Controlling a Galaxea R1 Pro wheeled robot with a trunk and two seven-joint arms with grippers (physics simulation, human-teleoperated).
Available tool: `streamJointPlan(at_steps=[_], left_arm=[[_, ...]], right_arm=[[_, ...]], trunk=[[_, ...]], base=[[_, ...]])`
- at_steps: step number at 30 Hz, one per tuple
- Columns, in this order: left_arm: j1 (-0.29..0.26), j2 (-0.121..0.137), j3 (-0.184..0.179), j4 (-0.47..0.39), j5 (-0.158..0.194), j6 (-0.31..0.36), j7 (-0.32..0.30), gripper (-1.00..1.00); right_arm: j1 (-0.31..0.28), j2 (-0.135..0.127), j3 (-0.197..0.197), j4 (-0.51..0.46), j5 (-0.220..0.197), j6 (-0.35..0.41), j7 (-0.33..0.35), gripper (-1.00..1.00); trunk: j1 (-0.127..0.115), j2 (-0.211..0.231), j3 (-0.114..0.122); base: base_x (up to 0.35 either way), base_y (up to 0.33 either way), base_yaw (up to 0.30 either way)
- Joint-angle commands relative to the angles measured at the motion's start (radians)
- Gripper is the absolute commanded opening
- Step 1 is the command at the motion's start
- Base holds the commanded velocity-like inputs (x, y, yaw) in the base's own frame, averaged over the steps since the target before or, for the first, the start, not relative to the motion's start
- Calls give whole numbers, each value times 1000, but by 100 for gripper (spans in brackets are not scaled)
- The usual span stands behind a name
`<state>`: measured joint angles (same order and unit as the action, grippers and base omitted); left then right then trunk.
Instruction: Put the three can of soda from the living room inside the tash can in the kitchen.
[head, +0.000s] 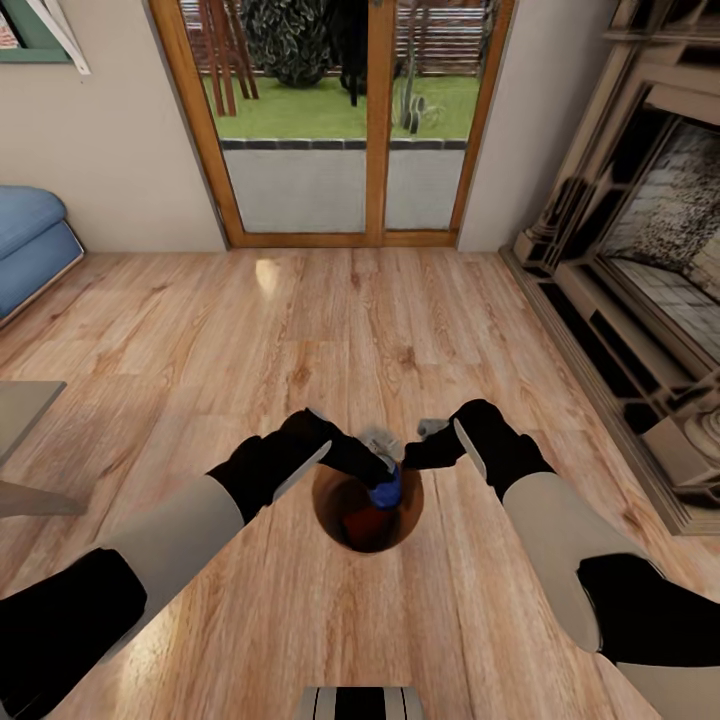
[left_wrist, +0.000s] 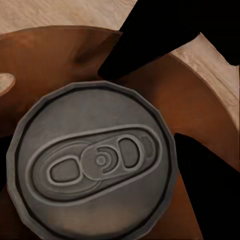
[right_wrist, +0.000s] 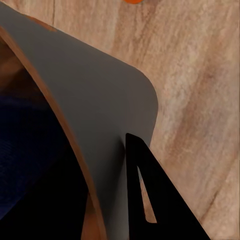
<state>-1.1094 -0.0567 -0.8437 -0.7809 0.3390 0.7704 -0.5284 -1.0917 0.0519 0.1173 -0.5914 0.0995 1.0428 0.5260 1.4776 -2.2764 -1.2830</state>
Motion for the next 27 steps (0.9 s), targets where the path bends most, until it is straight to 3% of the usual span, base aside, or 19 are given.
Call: streamJointPlan(at_steps=[1,3,6,9,16,27], left_arm=[[0,1,-17,0,-10,0,0,-100],[0,1,-24,0,-22,0,0,-100],[0,1,-31,0,-80,0,1,-100],[3,1,-32,0,-109,-1,1,-100],[7,2,-36,1,-130,-2,3,-100],[10,2,-37,0,-133,-2,7,-100]], right_arm=[[-3,-2,-2,0,-17,4,3,-100],[-3,-3,-2,-1,-17,4,3,-100],[-5,-2,-3,-2,-17,4,3,-100],[-5,-2,-4,-3,-17,4,3,-100],[-5,-3,-5,-6,-17,4,3,-100],[-12,-2,-7,-10,-18,4,4,-100]], trunk=[[0,0,0],[0,0,0],[0,0,0],[0,0,0],[0,0,0],[0,0,0]], base=[[0,0,0],[0,0,0],[0,0,0],[0,0,0],[0,0,0],[0,0,0]])
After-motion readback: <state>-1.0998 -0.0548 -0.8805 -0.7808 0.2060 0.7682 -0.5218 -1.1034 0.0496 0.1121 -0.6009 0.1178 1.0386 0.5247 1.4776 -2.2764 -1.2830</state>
